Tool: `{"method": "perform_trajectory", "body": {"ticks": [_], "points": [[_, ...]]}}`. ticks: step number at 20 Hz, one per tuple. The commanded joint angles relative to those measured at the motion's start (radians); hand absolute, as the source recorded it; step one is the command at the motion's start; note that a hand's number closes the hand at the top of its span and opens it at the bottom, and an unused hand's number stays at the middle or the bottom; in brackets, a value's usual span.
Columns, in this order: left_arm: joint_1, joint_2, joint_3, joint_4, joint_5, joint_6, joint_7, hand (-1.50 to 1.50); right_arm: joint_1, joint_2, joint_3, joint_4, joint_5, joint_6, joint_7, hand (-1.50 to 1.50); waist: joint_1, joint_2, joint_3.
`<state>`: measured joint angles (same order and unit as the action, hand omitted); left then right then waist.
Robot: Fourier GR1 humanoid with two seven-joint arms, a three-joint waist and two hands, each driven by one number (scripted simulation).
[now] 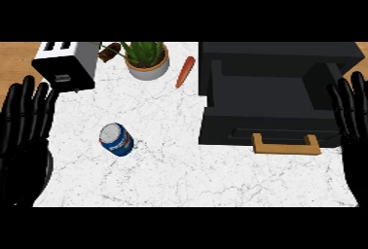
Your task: Pick up the can, place it into the drawer and close the drawer
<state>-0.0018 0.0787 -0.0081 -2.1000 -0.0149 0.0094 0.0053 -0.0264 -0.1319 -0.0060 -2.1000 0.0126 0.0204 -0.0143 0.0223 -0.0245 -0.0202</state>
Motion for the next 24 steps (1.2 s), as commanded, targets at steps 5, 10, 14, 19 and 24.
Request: {"method": "perform_trajectory", "body": {"ticks": [5, 10, 14, 19, 24], "points": [[-0.007, -0.052, -0.01, 0.031, -0.11, 0.095, -0.023, -1.5, -0.066, 0.037, 0.021, 0.07, -0.016, -0.007, 0.055, -1.5, -0.018, 0.025, 0.02], [0.078, -0.076, -0.02, 0.018, -0.197, 0.186, 0.317, -1.5, 0.154, 0.045, -0.084, 0.015, -0.022, -0.088, 0.207, -1.5, -0.037, 0.02, 0.023], [-0.022, -0.041, 0.013, -0.02, -0.202, 0.18, 0.478, -1.5, 0.157, 0.022, -0.132, -0.036, -0.07, -0.071, 0.253, -1.5, -0.03, 0.023, 0.021], [0.14, -0.07, -0.101, -0.218, -0.279, 0.172, 0.55, -1.5, 0.259, 0.011, -0.219, -0.032, -0.152, 0.007, 0.16, -1.5, -0.024, 0.022, 0.021], [0.114, -0.049, -0.085, -0.324, -0.28, 0.153, 0.656, -1.5, 0.342, 0.014, -0.267, -0.027, -0.206, 0.087, 0.09, -1.5, -0.025, 0.023, 0.021]]}}
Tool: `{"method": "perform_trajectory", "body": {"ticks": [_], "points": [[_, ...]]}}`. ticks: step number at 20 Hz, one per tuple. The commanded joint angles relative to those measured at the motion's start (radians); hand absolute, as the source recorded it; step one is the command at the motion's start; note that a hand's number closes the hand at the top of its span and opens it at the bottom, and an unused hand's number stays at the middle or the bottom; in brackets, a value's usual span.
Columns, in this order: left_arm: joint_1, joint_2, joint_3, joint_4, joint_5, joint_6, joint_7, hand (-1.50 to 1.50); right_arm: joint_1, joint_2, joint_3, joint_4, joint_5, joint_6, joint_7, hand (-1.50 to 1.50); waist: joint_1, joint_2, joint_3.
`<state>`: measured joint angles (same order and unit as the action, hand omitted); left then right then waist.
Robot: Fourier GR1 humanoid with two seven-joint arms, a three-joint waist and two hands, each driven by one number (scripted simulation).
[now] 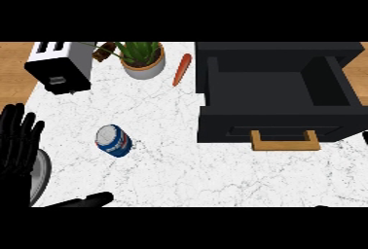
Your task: Pick up the can, place it into the drawer and close the drawer
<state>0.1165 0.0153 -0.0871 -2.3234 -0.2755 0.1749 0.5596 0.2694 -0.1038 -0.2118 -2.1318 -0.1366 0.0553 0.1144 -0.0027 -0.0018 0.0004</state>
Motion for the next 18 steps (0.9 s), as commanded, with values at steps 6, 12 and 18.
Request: {"method": "perform_trajectory", "body": {"ticks": [6, 12, 18], "points": [[0.065, -0.015, 0.039, -0.11, 0.084, 0.037, 0.053, -1.5, 0.082, -0.036, -0.126, -0.027, -0.142, 0.122, -0.008, -1.5, 0.0, 0.0, -0.001], [0.063, -0.015, 0.052, -0.008, 0.222, 0.124, -0.011, -1.5, 0.115, 0.0, -0.14, -0.025, -0.124, 0.149, -0.053, -1.5, 0.0, 0.0, -0.001], [0.013, -0.015, 0.153, 0.048, 0.339, 0.096, 0.001, -1.5, 0.174, -0.003, -0.217, -0.059, -0.211, 0.227, -0.036, -1.5, -0.002, 0.001, -0.001]]}}
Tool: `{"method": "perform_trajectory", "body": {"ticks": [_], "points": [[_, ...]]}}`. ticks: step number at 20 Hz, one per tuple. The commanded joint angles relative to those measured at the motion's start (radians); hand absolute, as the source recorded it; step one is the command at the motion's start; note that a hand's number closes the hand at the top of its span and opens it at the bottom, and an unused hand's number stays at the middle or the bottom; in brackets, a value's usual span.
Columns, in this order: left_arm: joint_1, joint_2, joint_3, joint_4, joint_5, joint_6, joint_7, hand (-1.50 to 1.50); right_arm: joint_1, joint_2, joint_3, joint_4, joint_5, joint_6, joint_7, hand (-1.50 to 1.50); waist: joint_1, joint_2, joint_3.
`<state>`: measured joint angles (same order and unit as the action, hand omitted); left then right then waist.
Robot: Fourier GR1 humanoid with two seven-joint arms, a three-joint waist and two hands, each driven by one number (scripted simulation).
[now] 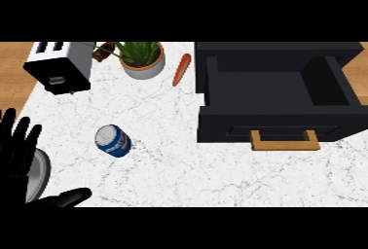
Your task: Pick up the can, place it into the drawer and close the drawer
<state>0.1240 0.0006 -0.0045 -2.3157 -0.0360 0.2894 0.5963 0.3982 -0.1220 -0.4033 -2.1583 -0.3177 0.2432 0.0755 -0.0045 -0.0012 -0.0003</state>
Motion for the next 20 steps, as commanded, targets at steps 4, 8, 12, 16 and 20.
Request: {"method": "perform_trajectory", "body": {"ticks": [4, 8, 12, 16, 20], "points": [[-0.076, -0.001, 0.018, 0.109, 0.061, 0.029, -0.015, -1.5, -0.003, 0.019, -0.057, -0.027, -0.035, 0.04, 0.029, -1.5, 0.0, 0.0, 0.0], [-0.12, -0.001, 0.007, 0.242, 0.073, 0.051, -0.093, -1.5, -0.014, 0.022, -0.091, 0.049, -0.038, 0.091, -0.028, -1.5, -0.001, 0.001, 0.0], [-0.182, 0.0, 0.023, 0.414, 0.078, 0.077, -0.203, -1.5, 0.039, -0.019, -0.174, 0.004, -0.15, 0.143, 0.022, -1.5, -0.008, 0.002, 0.0], [-0.175, 0.0, 0.012, 0.458, 0.079, 0.079, -0.232, -1.5, 0.016, 0.069, -0.116, -0.018, -0.042, 0.129, 0.021, -1.5, -0.001, 0.001, 0.0], [-0.1, -0.001, 0.05, 0.58, 0.131, 0.029, -0.404, -1.5, 0.062, 0.015, -0.215, -0.033, -0.142, 0.185, 0.041, -1.5, -0.004, 0.001, 0.0]]}}
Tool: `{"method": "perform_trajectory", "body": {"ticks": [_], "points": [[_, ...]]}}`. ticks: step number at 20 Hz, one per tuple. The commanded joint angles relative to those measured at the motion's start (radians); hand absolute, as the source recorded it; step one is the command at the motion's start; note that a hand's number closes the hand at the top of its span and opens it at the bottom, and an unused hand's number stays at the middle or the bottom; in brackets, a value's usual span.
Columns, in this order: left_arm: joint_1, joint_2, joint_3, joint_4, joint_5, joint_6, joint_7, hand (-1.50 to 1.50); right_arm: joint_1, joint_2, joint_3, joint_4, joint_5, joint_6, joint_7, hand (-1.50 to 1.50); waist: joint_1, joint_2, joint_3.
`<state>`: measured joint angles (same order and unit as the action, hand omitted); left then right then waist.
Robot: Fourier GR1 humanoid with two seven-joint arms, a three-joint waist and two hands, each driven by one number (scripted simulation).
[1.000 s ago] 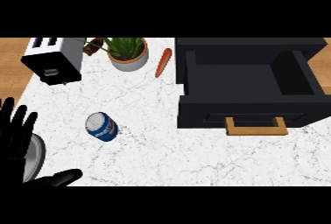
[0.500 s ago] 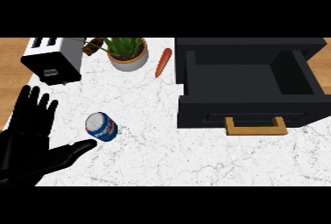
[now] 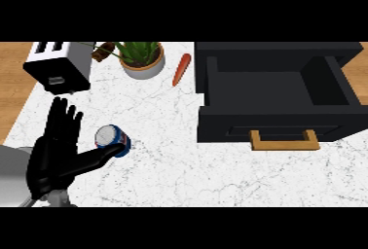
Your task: Pick up the can, place it into the drawer and close the drawer
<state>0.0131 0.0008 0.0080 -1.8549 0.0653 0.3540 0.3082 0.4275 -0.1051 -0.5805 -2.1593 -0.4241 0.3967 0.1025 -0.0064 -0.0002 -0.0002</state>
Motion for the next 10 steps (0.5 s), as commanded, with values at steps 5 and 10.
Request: {"method": "perform_trajectory", "body": {"ticks": [5, 10], "points": [[-0.035, -0.001, 0.018, 0.111, -0.008, 0.049, -0.036, -1.5, -0.053, -0.031, -0.061, 0.02, -0.053, 0.034, 0.062, -1.5, 0.004, 0.0, 0.0], [0.019, -0.001, 0.053, 0.244, 0.055, 0.007, -0.234, -1.5, -0.008, 0.026, -0.081, -0.001, -0.027, 0.088, 0.024, -1.5, 0.003, -0.001, 0.0]]}}
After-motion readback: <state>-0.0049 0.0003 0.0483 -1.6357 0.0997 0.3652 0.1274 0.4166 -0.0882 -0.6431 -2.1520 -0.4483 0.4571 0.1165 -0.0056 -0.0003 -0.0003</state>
